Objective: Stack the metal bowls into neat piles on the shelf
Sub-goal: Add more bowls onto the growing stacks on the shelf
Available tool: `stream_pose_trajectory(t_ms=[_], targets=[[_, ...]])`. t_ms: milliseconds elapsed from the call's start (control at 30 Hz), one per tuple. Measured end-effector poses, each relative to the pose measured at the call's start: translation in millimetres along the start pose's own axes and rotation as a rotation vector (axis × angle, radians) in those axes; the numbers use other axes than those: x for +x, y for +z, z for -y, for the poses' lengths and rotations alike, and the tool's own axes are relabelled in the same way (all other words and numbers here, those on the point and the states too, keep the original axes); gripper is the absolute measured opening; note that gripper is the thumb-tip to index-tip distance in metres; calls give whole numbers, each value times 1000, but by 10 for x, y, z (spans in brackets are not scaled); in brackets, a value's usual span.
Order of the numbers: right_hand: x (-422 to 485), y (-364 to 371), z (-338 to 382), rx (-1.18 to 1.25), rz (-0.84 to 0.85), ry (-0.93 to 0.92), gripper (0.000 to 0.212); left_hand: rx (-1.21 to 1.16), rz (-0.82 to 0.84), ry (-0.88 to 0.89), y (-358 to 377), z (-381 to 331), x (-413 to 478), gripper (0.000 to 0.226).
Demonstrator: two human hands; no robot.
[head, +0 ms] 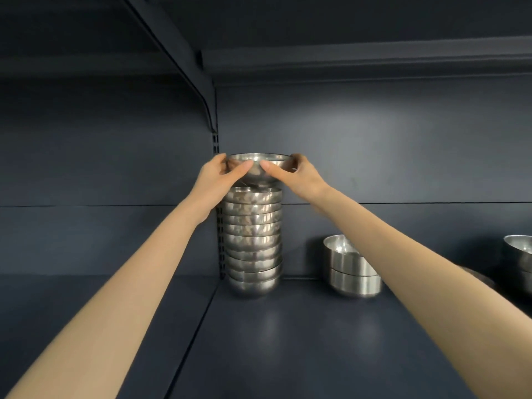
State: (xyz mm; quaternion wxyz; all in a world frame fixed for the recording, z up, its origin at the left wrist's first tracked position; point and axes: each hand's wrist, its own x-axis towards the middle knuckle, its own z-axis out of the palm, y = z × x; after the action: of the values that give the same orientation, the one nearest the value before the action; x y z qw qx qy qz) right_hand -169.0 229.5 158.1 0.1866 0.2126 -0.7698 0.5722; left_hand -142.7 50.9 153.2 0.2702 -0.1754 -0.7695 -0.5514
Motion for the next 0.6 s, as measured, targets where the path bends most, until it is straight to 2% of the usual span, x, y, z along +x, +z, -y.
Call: stream_pose_trajectory(t_ms=[67,200,300,500,600], targets=[[76,73,-55,10,11,30,74,-20,-25,-24,-19,88,71,60],[157,173,-166,24,31,73,67,-34,-32,-50,-28,271,154,54],[194,232,-259,25,42,90,79,-64,-37,-66,-29,389,175,51],[211,291,-423,54,60,109,86,-59,-40,-85,-16,551,167,54],[223,319,-489,60,68,105,95,-52,-33,-101,-2,592,155,50]])
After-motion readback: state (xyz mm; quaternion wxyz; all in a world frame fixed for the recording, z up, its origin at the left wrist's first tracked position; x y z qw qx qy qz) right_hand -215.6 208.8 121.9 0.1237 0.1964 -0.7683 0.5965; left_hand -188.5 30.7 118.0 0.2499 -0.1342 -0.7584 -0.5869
